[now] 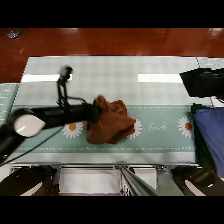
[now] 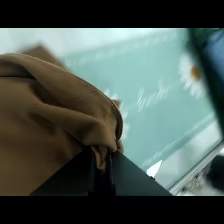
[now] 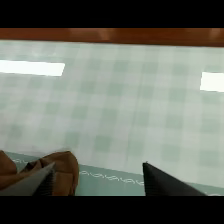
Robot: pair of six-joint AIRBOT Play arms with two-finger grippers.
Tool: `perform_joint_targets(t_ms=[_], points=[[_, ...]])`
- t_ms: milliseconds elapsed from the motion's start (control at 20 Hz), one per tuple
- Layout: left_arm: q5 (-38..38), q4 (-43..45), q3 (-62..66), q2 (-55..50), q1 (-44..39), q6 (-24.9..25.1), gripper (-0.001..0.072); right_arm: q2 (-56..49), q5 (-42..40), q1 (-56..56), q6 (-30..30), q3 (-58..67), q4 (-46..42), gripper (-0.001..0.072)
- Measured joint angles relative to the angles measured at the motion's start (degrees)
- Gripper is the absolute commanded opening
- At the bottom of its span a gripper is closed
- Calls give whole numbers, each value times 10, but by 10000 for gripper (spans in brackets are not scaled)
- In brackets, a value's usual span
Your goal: Fold the shirts.
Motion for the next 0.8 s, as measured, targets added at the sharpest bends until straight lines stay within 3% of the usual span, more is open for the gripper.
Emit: perform_joint_targets(t_ms=[50, 250, 550, 800], points=[[5, 0, -21, -10, -17, -7, 685, -12, -2, 0, 3, -7, 2, 623], [-29, 25, -16, -44, -20, -2, 702, -89, -11, -10, 9, -34, 26, 624], [-157, 127, 77, -65, 193, 20, 698, -138, 23, -210, -24, -56, 42, 623], [-206, -23, 21, -177, 311, 110, 697, -144, 24, -279, -103, -169, 172, 623]])
